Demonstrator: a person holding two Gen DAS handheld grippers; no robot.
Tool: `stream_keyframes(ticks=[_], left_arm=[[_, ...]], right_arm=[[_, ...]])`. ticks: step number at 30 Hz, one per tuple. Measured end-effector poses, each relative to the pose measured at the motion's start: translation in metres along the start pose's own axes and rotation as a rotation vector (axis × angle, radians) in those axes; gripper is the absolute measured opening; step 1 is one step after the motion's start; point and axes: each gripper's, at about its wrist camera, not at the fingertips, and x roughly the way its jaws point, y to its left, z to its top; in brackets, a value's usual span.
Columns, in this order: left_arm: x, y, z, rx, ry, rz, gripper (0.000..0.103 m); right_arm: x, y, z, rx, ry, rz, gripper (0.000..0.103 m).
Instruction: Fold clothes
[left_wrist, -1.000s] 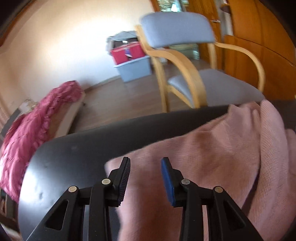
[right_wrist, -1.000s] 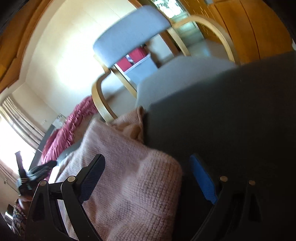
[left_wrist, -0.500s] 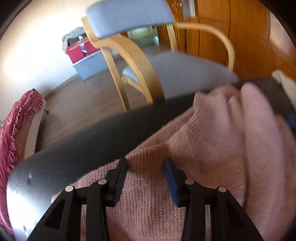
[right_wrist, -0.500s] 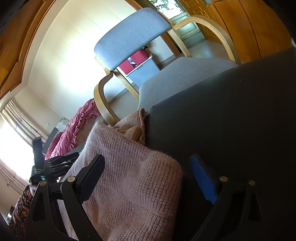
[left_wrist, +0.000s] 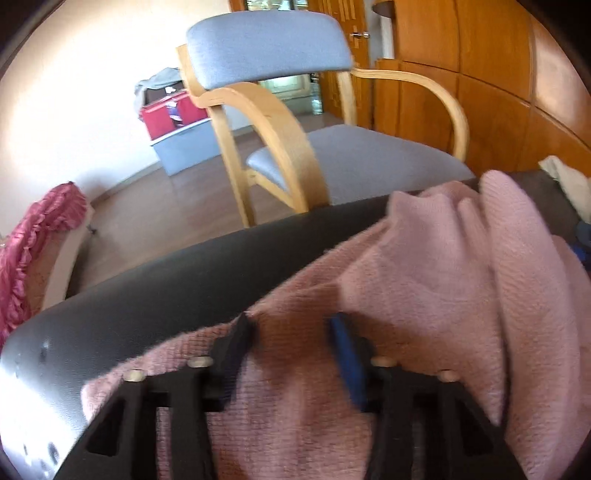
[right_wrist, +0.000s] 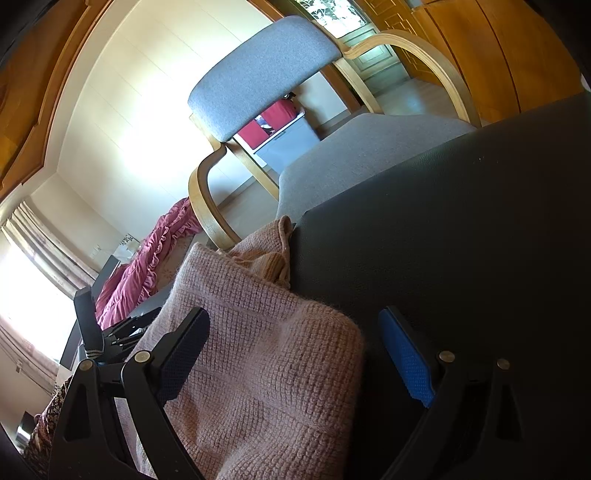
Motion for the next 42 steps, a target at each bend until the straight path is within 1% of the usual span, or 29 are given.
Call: stream_keyframes(ticks=[1,2,4,7,16,18,29,36,37,42], left_arm=[[-0.001,-0.005,-0.001,0.021,-0.006,0.012,0.016],[-0.004,-0.009,-0.002,0.04,-0.023,0.03,0.012],[-0.011,-0.017,-0.003,0.076,-0.059,0.067,0.009],[-0.022,-0.029,-0.006,0.129,-0.114,0.122,0.008],[-0.097,-0.016,-0.008,0.027,-0.341,0.104,0.007],[-0.112,-0.018,-0.008,0.019,-0.362,0.083,0.007],[-0.164,-0.029,-0.076,-0.005,-0.386,0.036,0.007],[-0.198,-0.036,-0.12,-0.021,-0.401,0.007,0.008],[-0.193,-0.038,-0.129,-0.026,-0.385,0.012,0.008],[-0.176,-0.037,-0.141,-0.078,-0.336,0.038,0.008]], right_arm=[[0.0,0.0,0.0,0.0,0.0,0.0,0.095],[0.001,0.0,0.0,0.0,0.0,-0.001,0.095],[0.001,0.001,0.0,-0.001,0.0,-0.002,0.095],[0.001,0.001,0.001,0.002,-0.001,0.002,0.095],[0.002,0.0,0.002,0.006,-0.003,0.008,0.095],[0.002,0.0,0.002,0.006,-0.004,0.009,0.095],[0.002,-0.002,0.003,0.01,-0.006,0.014,0.095],[-0.004,0.0,0.002,0.001,-0.021,-0.009,0.095],[-0.005,0.001,0.002,-0.001,-0.024,-0.012,0.095],[-0.01,0.002,0.001,-0.007,-0.035,-0.029,0.095]])
